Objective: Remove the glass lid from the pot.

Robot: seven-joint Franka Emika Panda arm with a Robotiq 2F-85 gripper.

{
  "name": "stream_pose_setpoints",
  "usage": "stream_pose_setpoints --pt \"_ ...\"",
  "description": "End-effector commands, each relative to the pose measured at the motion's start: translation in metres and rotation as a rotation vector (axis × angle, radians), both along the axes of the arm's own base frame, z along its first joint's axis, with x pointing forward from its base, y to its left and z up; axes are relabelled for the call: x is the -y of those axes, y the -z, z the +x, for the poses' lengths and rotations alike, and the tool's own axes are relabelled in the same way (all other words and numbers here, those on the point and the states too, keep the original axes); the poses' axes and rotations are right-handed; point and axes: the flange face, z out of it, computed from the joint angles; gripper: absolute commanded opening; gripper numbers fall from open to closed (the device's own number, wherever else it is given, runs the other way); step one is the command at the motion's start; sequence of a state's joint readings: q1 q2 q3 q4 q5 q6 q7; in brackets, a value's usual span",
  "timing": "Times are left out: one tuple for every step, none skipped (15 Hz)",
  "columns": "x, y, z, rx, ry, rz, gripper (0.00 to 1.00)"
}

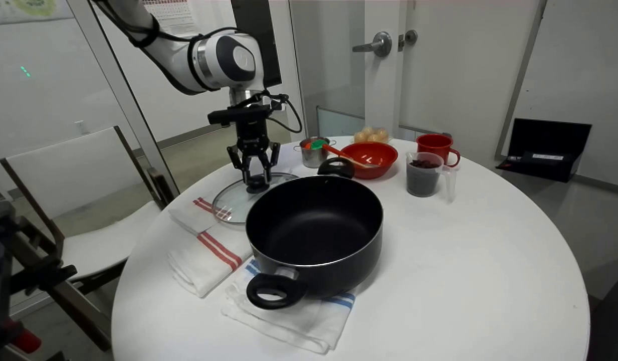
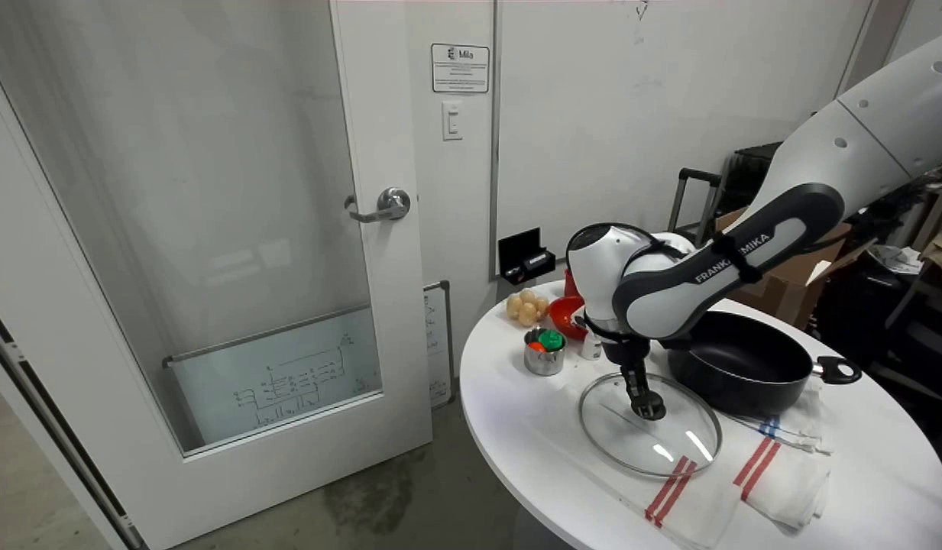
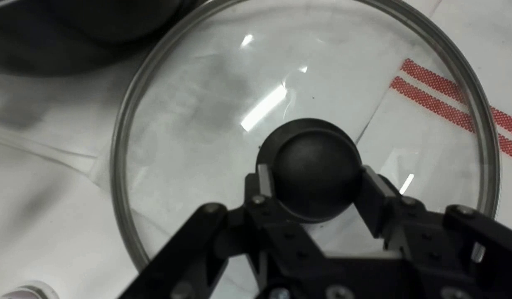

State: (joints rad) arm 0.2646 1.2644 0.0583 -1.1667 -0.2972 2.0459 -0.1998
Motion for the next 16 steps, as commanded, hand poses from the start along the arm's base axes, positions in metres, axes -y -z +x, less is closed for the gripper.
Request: stream_pose_setpoints --pt "-0.002 -0.005 0.008 0.001 0.02 0.021 0.25" --pt "-0.002 -0.007 0.008 0.001 0.022 0.026 0.25" --pt "-0.002 -0.008 0.008 0.001 0.023 0.03 0.25" --pt "-0.002 -0.009 0.008 0.003 0.025 0.033 0.25" --pt "-0.002 -0.009 0.008 0.001 0.026 0.034 0.25" --pt "-0.002 -0.01 0.008 0.001 0.028 0.034 0.25" --pt "-0.002 -0.01 0.008 -0.001 0.031 0.034 0.75" --pt "-0.002 -0.01 0.008 -0.001 0.031 0.034 0.76" --pt "-0.002 -0.011 0.008 0.001 0.032 0.033 0.83" --pt "-0.001 -0.014 0.008 0.005 0.034 0.034 0.89" --pt "-0.001 -0.016 0.009 0.01 0.033 0.033 0.95" --pt "0.0 -0.019 0.009 0.014 0.035 0.033 0.99" --pt "0.0 -0.021 0.01 0.018 0.036 0.033 1.0" --pt "0.0 -0.025 0.01 0.022 0.036 0.034 1.0" --pt "0.0 -0.027 0.011 0.025 0.035 0.036 1.0" --pt "0.0 -0.03 0.011 0.029 0.032 0.038 1.0"
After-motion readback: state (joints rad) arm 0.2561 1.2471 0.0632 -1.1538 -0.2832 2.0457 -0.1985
